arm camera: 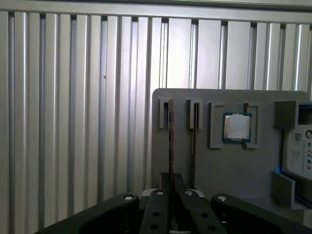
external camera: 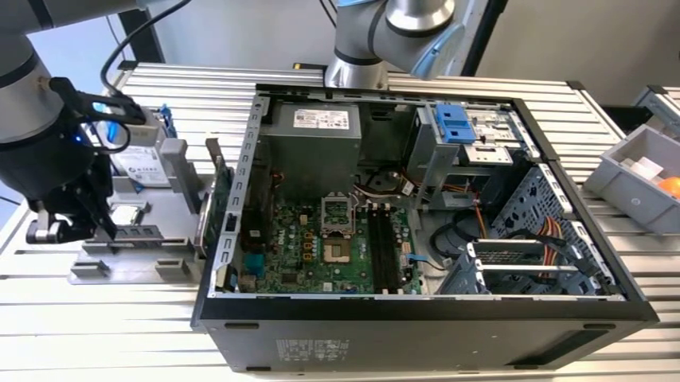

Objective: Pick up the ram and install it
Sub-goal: 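Pick up the ram and move it above insertion slot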

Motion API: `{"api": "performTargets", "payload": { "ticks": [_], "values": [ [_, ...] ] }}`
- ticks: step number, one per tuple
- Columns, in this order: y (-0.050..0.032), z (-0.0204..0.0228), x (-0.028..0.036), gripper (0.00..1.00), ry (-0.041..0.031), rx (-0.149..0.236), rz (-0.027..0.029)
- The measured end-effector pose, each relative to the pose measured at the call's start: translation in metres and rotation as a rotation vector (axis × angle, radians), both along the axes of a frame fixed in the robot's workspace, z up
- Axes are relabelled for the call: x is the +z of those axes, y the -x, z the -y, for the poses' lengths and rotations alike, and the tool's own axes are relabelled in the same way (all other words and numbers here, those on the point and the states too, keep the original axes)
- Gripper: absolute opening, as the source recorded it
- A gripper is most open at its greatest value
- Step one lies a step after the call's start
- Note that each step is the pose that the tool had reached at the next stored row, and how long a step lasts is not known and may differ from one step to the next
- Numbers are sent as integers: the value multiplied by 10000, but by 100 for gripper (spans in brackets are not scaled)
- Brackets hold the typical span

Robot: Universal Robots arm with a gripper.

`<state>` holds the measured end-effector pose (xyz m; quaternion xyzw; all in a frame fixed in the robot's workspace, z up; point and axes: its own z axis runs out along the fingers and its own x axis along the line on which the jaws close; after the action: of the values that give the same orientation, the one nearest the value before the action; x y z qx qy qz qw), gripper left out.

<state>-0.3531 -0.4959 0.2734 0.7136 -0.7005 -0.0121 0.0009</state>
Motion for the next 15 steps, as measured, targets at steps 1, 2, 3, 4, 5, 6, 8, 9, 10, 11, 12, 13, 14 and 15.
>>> {"api": "performTargets", "payload": {
  "ticks": [1,2,3,4,5,6,8,9,10,11,12,13,14,15],
  "values": [
    [0,0,3,0,1,0,0],
    [0,0,8,0,2,0,-1],
    [0,0,13,0,2,0,-1],
    [0,0,20,0,2,0,-1],
    [0,0,26,0,1,0,0],
    [0,0,36,0,2,0,0],
    [0,1,47,0,3,1,2],
    [0,0,54,0,7,1,-1],
    [0,0,57,0,8,1,1],
    [0,1,62,0,9,1,1],
    [0,0,65,0,9,0,1],
    [1,0,65,0,11,0,3],
    [1,0,65,0,11,0,6],
    [0,0,65,0,12,1,10]
  ]
}}
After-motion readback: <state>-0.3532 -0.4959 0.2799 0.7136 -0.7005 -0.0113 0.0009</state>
